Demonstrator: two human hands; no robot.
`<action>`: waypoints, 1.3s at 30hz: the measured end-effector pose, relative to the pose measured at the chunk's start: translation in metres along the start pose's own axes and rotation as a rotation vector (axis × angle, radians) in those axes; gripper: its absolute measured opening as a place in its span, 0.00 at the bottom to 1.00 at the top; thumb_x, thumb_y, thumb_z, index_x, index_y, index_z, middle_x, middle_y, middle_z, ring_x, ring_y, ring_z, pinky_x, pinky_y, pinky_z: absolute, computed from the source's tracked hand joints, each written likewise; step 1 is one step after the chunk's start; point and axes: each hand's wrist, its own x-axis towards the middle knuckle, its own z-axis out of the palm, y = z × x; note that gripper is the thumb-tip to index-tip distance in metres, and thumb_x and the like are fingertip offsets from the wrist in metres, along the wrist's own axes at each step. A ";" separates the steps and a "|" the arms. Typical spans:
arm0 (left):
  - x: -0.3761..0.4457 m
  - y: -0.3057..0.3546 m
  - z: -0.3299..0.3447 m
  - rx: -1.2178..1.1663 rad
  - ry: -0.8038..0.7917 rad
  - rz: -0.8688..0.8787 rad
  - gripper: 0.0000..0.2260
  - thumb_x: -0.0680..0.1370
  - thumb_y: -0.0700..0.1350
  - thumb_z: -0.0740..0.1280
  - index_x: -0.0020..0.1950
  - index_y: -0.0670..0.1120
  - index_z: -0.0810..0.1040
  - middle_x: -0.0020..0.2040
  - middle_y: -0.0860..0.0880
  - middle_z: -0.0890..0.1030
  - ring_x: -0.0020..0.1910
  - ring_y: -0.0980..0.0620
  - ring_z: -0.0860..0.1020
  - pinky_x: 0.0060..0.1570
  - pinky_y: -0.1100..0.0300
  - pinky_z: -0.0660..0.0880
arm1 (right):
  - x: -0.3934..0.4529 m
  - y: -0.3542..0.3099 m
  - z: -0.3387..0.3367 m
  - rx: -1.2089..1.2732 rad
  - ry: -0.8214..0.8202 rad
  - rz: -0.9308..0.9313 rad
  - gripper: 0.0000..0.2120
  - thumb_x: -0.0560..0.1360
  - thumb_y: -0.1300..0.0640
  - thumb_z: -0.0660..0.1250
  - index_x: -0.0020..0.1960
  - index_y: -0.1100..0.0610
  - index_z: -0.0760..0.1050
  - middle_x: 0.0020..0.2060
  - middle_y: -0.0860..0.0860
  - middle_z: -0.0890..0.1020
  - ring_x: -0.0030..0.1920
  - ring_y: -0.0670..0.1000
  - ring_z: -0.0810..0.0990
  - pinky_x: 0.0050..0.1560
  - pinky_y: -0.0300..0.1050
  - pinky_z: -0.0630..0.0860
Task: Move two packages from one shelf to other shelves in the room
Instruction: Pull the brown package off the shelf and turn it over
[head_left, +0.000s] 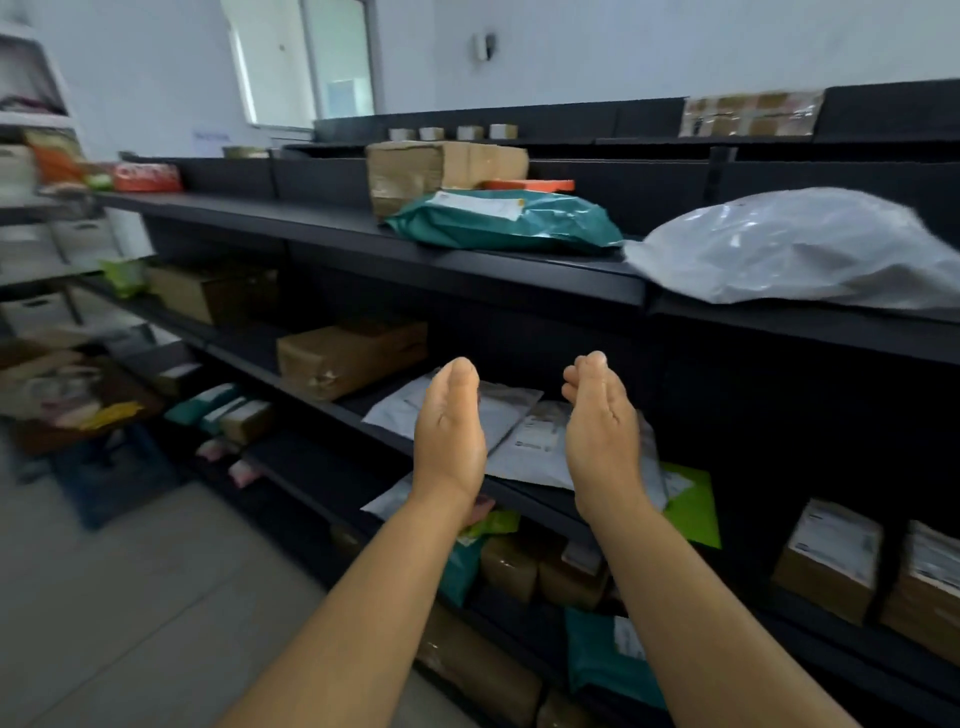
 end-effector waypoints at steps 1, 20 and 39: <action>0.006 -0.003 -0.008 0.002 0.017 -0.004 0.15 0.83 0.56 0.52 0.63 0.53 0.73 0.62 0.50 0.75 0.63 0.52 0.73 0.62 0.57 0.68 | 0.004 0.005 0.011 0.014 -0.022 0.012 0.19 0.83 0.46 0.50 0.55 0.57 0.75 0.57 0.57 0.78 0.53 0.49 0.77 0.53 0.49 0.74; 0.184 -0.078 -0.133 0.088 0.399 -0.132 0.09 0.81 0.55 0.57 0.54 0.56 0.75 0.53 0.55 0.79 0.57 0.53 0.77 0.60 0.55 0.72 | 0.106 0.089 0.234 0.077 -0.333 0.173 0.22 0.82 0.46 0.53 0.68 0.58 0.72 0.61 0.52 0.78 0.60 0.49 0.75 0.52 0.38 0.67; 0.350 -0.114 -0.328 0.108 0.220 -0.241 0.22 0.80 0.53 0.61 0.73 0.48 0.69 0.67 0.50 0.75 0.66 0.51 0.74 0.69 0.52 0.68 | 0.121 0.116 0.483 0.054 -0.174 0.283 0.18 0.82 0.45 0.54 0.66 0.53 0.70 0.54 0.48 0.76 0.48 0.45 0.75 0.40 0.36 0.67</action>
